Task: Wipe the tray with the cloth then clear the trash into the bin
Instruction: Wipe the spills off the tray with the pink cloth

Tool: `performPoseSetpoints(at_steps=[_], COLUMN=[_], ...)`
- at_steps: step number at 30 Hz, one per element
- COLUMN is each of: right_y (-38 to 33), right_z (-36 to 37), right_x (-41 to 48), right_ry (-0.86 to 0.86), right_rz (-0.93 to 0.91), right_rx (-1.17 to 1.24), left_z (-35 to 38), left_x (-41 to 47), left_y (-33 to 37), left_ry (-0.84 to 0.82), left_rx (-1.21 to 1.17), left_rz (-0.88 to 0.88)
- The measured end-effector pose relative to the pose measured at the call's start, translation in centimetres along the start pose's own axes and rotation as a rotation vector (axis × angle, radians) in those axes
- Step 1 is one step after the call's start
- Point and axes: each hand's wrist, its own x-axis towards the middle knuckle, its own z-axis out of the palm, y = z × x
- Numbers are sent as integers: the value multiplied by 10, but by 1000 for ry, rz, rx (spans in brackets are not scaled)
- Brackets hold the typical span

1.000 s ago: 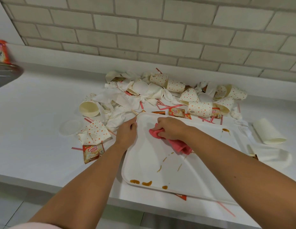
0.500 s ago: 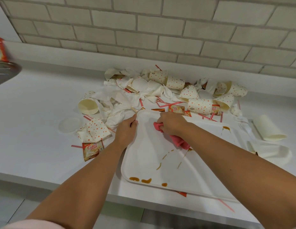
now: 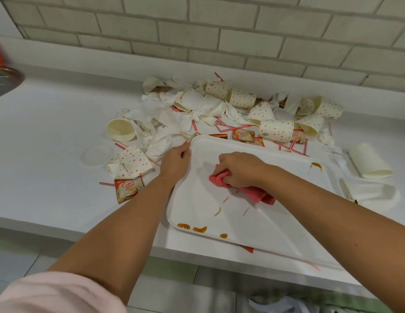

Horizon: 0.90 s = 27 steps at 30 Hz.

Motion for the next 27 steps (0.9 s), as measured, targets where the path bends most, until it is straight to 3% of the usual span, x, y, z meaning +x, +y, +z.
performPoseSetpoints(at_steps=[3, 8, 12, 15, 23, 27], right_y=[-14, -34, -17, -8, -48, -44], right_z=[14, 16, 7, 5, 24, 20], right_x=[5, -17, -35, -45, -34, -40], right_ry=[22, -62, -176, -144, 3, -22], right_rz=[0, -194, -161, -97, -181, -164], right_rx=[40, 9, 7, 16, 20, 39], left_z=[-1, -2, -3, -3, -2, -3], left_x=[0, 0, 1, 1, 1, 2], left_y=[1, 3, 4, 4, 7, 6], left_ry=[5, -8, -18, -24, -14, -27], left_rx=[21, 62, 41, 49, 74, 59], left_rz=[1, -14, -13, 9, 9, 4])
